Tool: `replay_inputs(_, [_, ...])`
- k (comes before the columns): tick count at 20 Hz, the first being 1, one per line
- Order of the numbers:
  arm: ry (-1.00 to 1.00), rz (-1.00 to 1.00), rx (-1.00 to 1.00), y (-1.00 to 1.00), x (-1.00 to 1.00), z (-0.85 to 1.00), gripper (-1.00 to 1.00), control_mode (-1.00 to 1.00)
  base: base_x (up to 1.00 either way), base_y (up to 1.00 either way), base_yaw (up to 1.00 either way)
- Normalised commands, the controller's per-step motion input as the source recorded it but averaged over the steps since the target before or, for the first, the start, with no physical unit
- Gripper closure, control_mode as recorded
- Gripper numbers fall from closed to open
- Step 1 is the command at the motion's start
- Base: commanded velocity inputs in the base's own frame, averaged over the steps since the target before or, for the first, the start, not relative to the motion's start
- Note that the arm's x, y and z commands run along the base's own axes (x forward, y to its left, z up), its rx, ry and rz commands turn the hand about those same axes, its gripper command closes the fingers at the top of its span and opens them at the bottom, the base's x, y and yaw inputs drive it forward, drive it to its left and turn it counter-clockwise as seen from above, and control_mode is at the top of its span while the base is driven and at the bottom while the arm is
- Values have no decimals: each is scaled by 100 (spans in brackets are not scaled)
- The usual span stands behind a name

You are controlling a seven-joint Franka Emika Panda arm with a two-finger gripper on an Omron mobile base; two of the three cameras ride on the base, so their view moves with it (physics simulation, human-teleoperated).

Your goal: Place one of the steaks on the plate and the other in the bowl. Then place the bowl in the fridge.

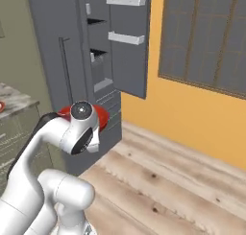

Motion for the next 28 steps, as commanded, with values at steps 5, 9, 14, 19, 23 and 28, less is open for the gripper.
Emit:
replay_inputs(5, [0,0,0,0,0,0,100,100,76,-71,5])
replay_inputs(9, [0,0,0,0,0,0,100,100,95,-45,30])
replay_inputs(14, [0,0,0,0,0,0,100,100,67,-80,50])
replay_inputs(19, [0,0,0,0,0,0,100,100,13,-54,60])
replay_inputs(23, [0,0,0,0,0,0,100,100,22,-75,70])
replay_inputs(28, [0,0,0,0,0,0,100,100,23,-92,65])
